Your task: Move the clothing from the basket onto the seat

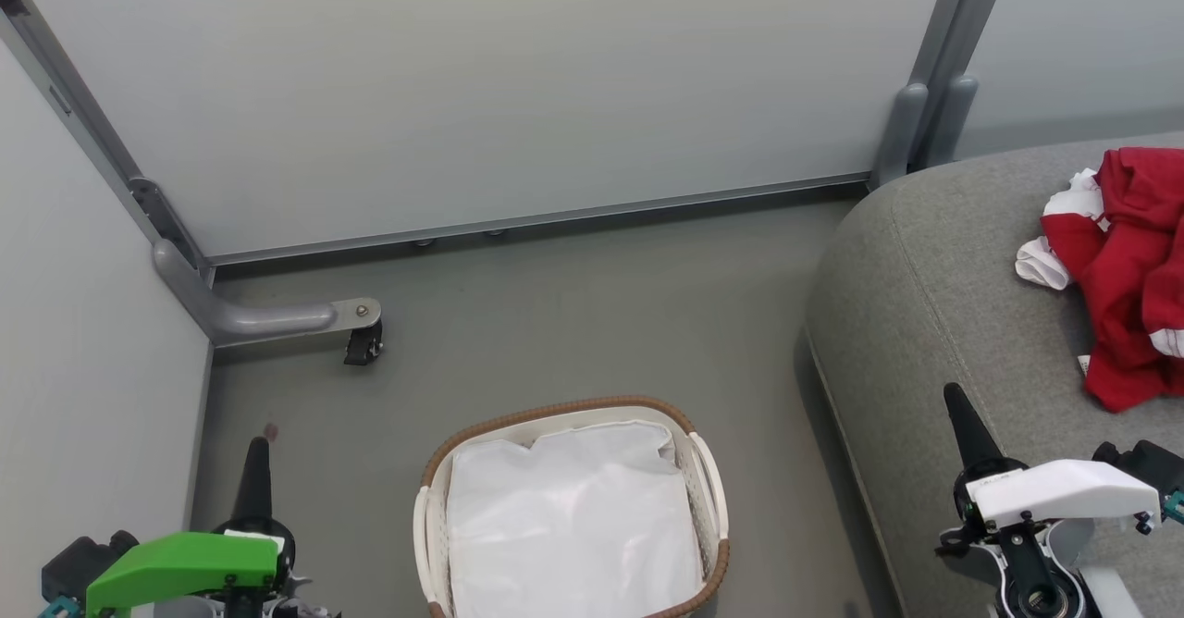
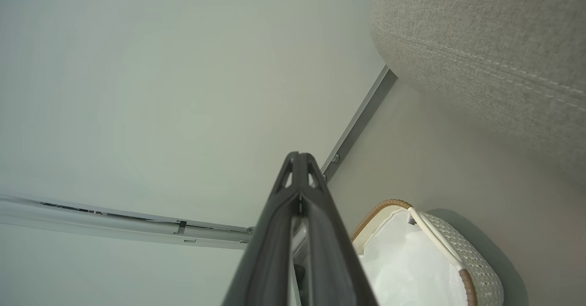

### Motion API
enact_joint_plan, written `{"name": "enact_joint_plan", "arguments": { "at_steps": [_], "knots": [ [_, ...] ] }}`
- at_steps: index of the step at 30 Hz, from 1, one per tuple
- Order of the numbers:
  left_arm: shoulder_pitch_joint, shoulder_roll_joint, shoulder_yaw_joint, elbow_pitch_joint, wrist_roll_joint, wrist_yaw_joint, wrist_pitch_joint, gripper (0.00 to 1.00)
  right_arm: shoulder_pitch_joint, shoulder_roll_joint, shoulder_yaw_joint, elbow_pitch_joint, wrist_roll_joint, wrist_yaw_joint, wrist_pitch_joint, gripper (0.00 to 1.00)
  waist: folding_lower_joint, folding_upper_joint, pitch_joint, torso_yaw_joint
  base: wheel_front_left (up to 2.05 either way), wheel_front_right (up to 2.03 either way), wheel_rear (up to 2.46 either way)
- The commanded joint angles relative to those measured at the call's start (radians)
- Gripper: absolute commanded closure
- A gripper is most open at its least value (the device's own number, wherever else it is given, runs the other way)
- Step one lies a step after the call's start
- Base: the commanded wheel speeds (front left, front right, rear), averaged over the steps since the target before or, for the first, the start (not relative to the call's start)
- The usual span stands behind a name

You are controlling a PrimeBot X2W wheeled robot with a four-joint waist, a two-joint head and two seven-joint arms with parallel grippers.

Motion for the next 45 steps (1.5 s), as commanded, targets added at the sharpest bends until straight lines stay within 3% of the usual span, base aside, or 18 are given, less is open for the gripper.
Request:
{"name": "enact_joint_plan", "arguments": {
  "at_steps": [1,45],
  "knots": [
    [-0.028,0.007,0.003,-0.015,-0.024,-0.002,0.007,1.00,0.003,-0.006,-0.006,-0.014,0.029,-0.001,0.007,1.00,0.0000,0.0000,0.000,0.000,0.00,0.00,0.00],
    [-0.055,0.010,0.026,-0.073,-0.356,-0.003,0.100,1.00,0.017,-0.009,-0.047,-0.072,0.394,-0.001,0.099,1.00,0.0000,0.0000,-0.001,0.003,0.00,0.00,0.00]
  ]
}}
